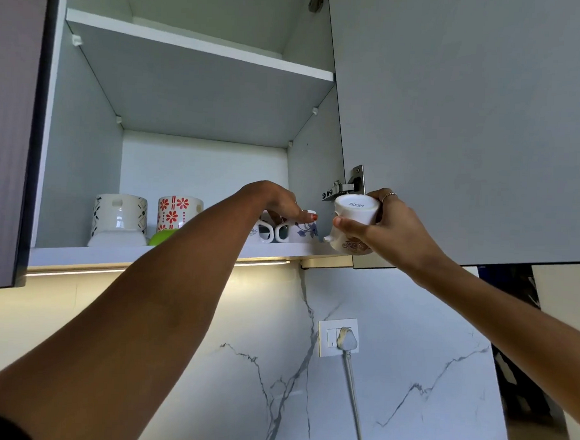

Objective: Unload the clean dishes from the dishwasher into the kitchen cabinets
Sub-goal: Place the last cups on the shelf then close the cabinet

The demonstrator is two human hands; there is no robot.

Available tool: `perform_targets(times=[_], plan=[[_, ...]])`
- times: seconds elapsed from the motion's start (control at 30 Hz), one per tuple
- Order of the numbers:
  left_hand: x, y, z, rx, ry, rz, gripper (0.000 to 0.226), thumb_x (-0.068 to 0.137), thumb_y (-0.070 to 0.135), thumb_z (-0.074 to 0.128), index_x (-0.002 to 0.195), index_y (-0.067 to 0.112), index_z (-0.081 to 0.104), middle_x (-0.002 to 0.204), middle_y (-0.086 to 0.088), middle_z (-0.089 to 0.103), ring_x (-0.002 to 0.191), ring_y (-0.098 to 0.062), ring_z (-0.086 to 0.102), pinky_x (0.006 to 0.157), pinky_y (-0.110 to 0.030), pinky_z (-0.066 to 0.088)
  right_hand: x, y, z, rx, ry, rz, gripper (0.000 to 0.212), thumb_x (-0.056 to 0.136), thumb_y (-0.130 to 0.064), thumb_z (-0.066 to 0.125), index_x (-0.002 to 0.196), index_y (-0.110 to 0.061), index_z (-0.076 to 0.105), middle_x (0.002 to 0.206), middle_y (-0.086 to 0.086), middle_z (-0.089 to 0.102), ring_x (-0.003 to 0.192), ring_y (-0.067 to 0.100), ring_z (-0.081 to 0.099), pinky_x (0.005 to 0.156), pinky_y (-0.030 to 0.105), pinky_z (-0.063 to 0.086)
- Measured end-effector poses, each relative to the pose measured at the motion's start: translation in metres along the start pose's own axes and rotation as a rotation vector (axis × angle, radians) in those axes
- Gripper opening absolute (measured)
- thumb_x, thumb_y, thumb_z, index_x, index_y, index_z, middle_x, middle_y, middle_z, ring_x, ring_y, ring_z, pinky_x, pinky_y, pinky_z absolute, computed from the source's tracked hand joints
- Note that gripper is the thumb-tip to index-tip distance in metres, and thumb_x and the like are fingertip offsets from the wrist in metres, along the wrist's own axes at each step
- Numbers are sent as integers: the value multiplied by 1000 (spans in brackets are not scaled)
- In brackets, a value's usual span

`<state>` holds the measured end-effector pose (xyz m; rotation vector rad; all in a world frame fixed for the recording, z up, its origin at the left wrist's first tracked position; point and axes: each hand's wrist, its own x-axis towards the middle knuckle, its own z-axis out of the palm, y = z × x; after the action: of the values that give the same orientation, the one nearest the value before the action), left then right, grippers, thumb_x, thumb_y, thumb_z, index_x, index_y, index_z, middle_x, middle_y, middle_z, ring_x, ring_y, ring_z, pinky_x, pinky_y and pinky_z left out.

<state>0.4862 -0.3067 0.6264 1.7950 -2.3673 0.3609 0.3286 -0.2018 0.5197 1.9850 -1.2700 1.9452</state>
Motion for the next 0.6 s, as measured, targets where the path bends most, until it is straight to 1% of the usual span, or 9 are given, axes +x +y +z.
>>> perform_targets(times=[0.07, 0.13, 0.17, 0.2, 0.23, 0.3, 0.43, 0.53, 0.6], plan=[[-1, -1, 0, 6, -4, 5, 64, 87, 69, 35, 89, 10, 58, 68, -4, 52, 57, -13, 47, 56, -24, 41, 4, 0, 3, 15, -2, -10, 53, 77, -38, 75, 118, -13, 51, 101, -2, 59, 93, 16, 58, 69, 19, 48], [-4, -2, -2, -63, 8, 15, 71, 88, 69, 31, 106, 7, 60, 91, -14, 63, 66, -15, 54, 63, -26, 45, 9, -2, 7, 38, -5, -19, 56, 77, -40, 74, 119, -12, 51, 102, -1, 60, 94, 16, 59, 75, 23, 49], [-8, -3, -4, -112, 37, 16, 74, 91, 67, 28, 119, 4, 56, 113, -17, 63, 82, -19, 60, 74, -30, 46, 13, -4, 9, 55, -5, -24, 55, 77, -41, 74, 118, -12, 51, 102, -1, 60, 94, 16, 60, 75, 24, 50], [-14, -5, -7, -152, 87, 10, 75, 93, 63, 24, 131, 4, 49, 129, -14, 57, 102, -23, 60, 86, -35, 44, 18, -7, 11, 76, -6, -34, 54, 77, -42, 73, 116, -12, 51, 101, -1, 60, 93, 15, 60, 74, 23, 51], [-21, -8, -12, -185, 140, 3, 74, 96, 60, 21, 139, 4, 42, 138, -11, 52, 117, -25, 54, 94, -38, 39, 23, -11, 15, 97, -9, -41, 53, 78, -42, 72, 115, -12, 51, 101, 0, 60, 91, 14, 60, 71, 20, 51], [-33, -19, -20, -228, 232, -2, 68, 99, 53, 19, 140, 3, 41, 138, -10, 52, 123, -25, 50, 93, -36, 36, 35, -19, 23, 141, -25, -44, 52, 80, -42, 71, 115, -10, 49, 103, 3, 59, 89, 14, 60, 62, 15, 48], [-49, -56, -23, -284, 325, -59, 62, 99, 52, 25, 130, 5, 52, 130, -9, 57, 117, -25, 53, 91, -40, 41, 68, -35, 47, 156, -70, -30, 56, 80, -44, 70, 117, -8, 49, 104, 7, 59, 83, 14, 60, 53, 12, 46], [-55, -77, -10, -396, 367, -119, 64, 96, 56, 31, 130, 6, 51, 127, -10, 58, 114, -25, 54, 86, -36, 46, 89, -42, 67, 107, -130, -12, 55, 77, -47, 72, 109, -5, 54, 98, 9, 62, 79, 15, 59, 61, 19, 49], [-57, -85, 1, -500, 417, -145, 63, 95, 57, 34, 128, 6, 51, 125, -9, 58, 111, -23, 56, 85, -35, 48, 98, -44, 80, 99, -170, -2, 49, 77, -45, 73, 101, -5, 58, 93, 10, 63, 74, 15, 58, 60, 20, 46]])
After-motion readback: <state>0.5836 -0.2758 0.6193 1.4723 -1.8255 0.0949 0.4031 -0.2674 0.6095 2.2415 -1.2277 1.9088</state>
